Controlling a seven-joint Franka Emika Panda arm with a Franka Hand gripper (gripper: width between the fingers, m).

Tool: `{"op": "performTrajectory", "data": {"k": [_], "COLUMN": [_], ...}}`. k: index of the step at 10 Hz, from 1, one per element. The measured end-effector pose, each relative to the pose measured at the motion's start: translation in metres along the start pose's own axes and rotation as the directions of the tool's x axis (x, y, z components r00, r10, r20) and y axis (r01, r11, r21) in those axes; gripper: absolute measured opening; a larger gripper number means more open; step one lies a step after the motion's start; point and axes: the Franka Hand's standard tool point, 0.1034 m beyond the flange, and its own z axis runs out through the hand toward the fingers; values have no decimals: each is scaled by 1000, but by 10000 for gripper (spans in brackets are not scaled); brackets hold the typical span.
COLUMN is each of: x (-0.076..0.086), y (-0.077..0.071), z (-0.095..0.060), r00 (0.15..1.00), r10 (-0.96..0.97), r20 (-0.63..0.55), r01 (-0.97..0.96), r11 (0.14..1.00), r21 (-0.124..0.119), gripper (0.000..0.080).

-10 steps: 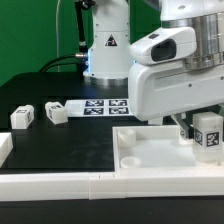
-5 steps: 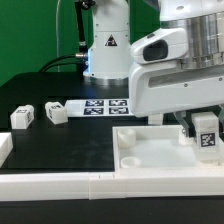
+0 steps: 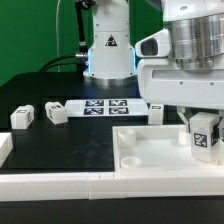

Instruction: Assemble one leg

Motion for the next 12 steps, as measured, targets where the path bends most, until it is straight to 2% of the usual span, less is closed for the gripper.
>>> {"op": "performTrajectory", "data": {"k": [2, 3, 4, 5, 6, 8, 9, 10, 12], "x": [-1, -1, -1, 1, 2, 0, 1, 0, 3], "y": [0, 0, 0, 0, 1, 0, 1, 1, 2], "z": [0, 0, 0, 0, 0, 0, 1, 2, 2], "r00": [992, 993, 998, 1000, 992, 916, 822, 725, 466], "r10": [130, 121, 60, 3, -129, -402, -570, -689, -885], "r20": [3, 3, 2, 1, -2, -2, -1, -3, 5], "r01": [-130, -121, -60, -3, 129, 402, 570, 689, 883], "r11": [992, 993, 998, 1000, 992, 916, 822, 725, 464], "r21": [3, 3, 3, 5, 3, 1, -3, -23, -71], "gripper": [290, 359, 359, 539, 630, 644, 644, 648, 648]}}
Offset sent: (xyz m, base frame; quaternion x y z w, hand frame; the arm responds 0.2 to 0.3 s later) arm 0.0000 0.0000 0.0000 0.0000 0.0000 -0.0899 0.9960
